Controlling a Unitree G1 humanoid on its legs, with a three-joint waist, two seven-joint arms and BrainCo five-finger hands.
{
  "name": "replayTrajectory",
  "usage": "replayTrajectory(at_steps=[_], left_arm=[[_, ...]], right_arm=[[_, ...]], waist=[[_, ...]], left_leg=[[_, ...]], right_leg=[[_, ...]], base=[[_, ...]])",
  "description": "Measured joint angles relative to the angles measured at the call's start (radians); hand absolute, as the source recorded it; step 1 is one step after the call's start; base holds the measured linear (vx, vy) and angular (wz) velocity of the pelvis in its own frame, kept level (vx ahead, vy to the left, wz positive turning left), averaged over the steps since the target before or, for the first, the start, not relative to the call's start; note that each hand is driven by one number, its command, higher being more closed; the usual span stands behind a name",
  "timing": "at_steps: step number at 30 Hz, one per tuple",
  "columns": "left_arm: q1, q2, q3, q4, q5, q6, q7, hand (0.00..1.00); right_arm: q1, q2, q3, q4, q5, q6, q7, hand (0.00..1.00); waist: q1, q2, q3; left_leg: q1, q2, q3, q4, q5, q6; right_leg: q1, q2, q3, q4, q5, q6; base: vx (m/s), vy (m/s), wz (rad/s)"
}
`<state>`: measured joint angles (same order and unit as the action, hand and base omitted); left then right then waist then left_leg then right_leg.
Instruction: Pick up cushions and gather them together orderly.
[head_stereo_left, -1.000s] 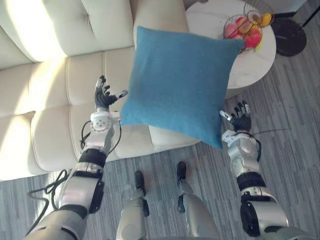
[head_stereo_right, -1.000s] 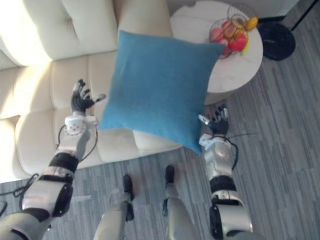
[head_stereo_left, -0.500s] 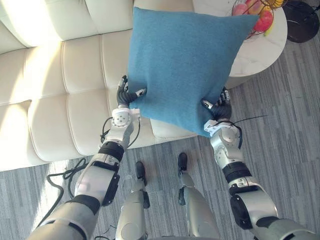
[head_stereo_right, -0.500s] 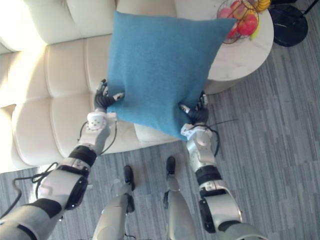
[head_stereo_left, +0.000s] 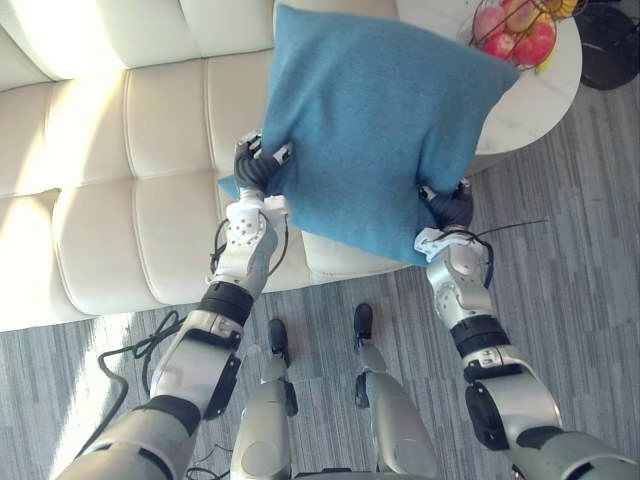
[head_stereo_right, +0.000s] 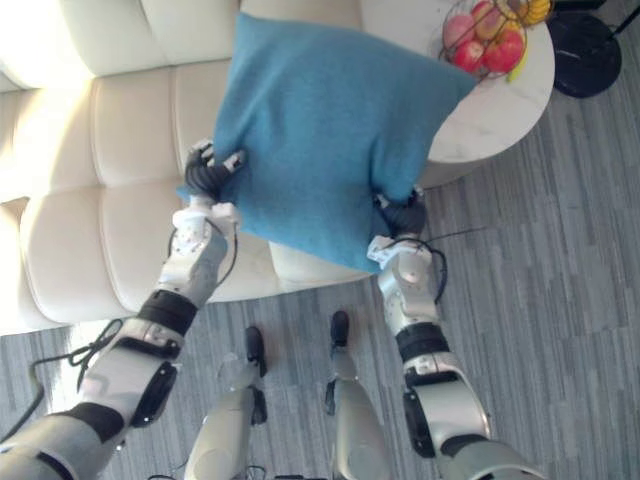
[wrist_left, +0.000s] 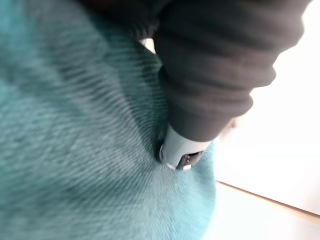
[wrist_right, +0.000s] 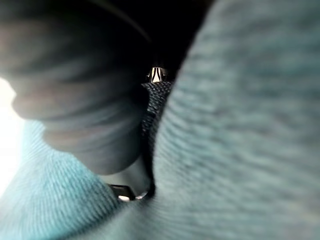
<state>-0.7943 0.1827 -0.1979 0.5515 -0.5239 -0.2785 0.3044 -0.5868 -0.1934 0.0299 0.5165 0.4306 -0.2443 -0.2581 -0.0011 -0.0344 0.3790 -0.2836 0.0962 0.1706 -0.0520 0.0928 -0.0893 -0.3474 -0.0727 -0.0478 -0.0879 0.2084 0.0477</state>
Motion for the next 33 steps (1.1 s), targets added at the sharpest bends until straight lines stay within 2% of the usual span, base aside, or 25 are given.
replayTrajectory(at_steps=[4,7,11,16,22,24,25,27,29,31,33], left_arm=[[0.192,-0.003,-0.058,-0.202,0.002,0.0,0.0,1.0],[0.343,-0.004,-0.082,-0.303,0.003,-0.002,0.0,1.0],[0.533,-0.004,-0.11,-0.41,0.014,-0.001,-0.003,1.0],[0.752,-0.005,-0.134,-0.554,0.014,-0.002,-0.03,1.0],[0.874,-0.01,-0.162,-0.656,0.014,-0.021,-0.046,1.0],[0.889,-0.01,-0.18,-0.659,0.014,-0.025,-0.047,1.0],[0.887,-0.01,-0.188,-0.659,0.014,-0.028,-0.047,1.0],[0.887,-0.011,-0.193,-0.656,0.014,-0.031,-0.047,1.0],[0.887,-0.012,-0.194,-0.655,0.014,-0.031,-0.047,1.0],[0.884,-0.023,-0.206,-0.634,0.013,-0.042,-0.047,1.0],[0.885,-0.022,-0.208,-0.614,0.011,-0.041,-0.047,1.0]], right_arm=[[0.212,0.023,0.014,-0.179,-0.052,0.004,0.0,1.0],[0.347,0.038,0.015,-0.292,-0.114,0.004,0.001,1.0],[0.49,0.042,0.024,-0.407,-0.158,0.006,0.022,1.0],[0.677,0.044,0.051,-0.551,-0.196,0.001,0.049,1.0],[0.77,0.038,0.068,-0.583,-0.204,-0.005,0.059,1.0],[0.788,0.033,0.072,-0.58,-0.227,-0.006,0.059,1.0],[0.788,0.031,0.072,-0.578,-0.233,-0.006,0.059,1.0],[0.787,0.026,0.072,-0.574,-0.233,-0.006,0.054,1.0],[0.784,0.028,0.071,-0.567,-0.234,-0.006,0.049,1.0],[0.769,0.016,0.069,-0.543,-0.235,-0.007,0.034,1.0],[0.73,0.014,0.069,-0.507,-0.235,-0.007,0.02,1.0]], waist=[[-0.001,0.002,-0.005],[-0.002,0.002,-0.018],[0.003,0.016,-0.081],[0.005,0.03,-0.201],[0.008,0.059,-0.273],[0.008,0.067,-0.284],[0.007,0.071,-0.287],[0.011,0.079,-0.292],[0.01,0.082,-0.296],[0.003,0.081,-0.297],[0.004,0.08,-0.297]], left_leg=[[0.068,0.001,-0.026,-0.008,-0.004,-0.003],[0.112,-0.003,-0.047,-0.008,-0.011,-0.003],[0.145,-0.003,-0.064,-0.008,-0.018,-0.003],[0.193,-0.003,-0.073,-0.013,-0.033,-0.01],[0.259,-0.005,-0.091,-0.006,-0.047,-0.012],[0.233,-0.008,-0.129,0.064,-0.083,-0.014],[0.184,-0.009,-0.166,0.149,-0.11,-0.017],[0.124,-0.004,-0.197,0.211,-0.138,-0.019],[0.098,0.033,-0.122,0.211,-0.152,-0.011],[0.067,0.097,0.042,0.227,-0.143,0.004],[0.035,0.112,0.113,0.252,-0.129,0.023]], right_leg=[[0.081,0.005,-0.005,0.0,-0.016,0.018],[0.141,-0.002,-0.018,-0.001,-0.048,0.013],[0.184,-0.004,-0.033,-0.001,-0.064,0.008],[0.236,-0.003,-0.046,-0.001,-0.088,0.005],[0.317,-0.004,-0.062,-0.001,-0.11,0.009],[0.352,-0.009,-0.104,0.0,-0.125,0.01],[0.361,-0.01,-0.141,0.0,-0.126,0.009],[0.364,-0.008,-0.2,0.0,-0.124,0.006],[0.367,-0.013,-0.252,0.0,-0.121,0.003],[0.36,-0.042,-0.318,0.0,-0.12,0.004],[0.342,-0.065,-0.324,0.0,-0.117,0.008]], base=[[0.04,0.001,0.19],[0.0,0.009,0.27],[0.01,0.0,0.15],[0.02,0.002,0.05],[0.01,-0.001,0.1],[-0.05,0.011,0.55],[-0.05,0.008,0.62],[-0.1,0.011,0.83],[-0.09,0.005,0.94],[-0.05,0.078,0.91],[-0.05,0.146,0.34]])
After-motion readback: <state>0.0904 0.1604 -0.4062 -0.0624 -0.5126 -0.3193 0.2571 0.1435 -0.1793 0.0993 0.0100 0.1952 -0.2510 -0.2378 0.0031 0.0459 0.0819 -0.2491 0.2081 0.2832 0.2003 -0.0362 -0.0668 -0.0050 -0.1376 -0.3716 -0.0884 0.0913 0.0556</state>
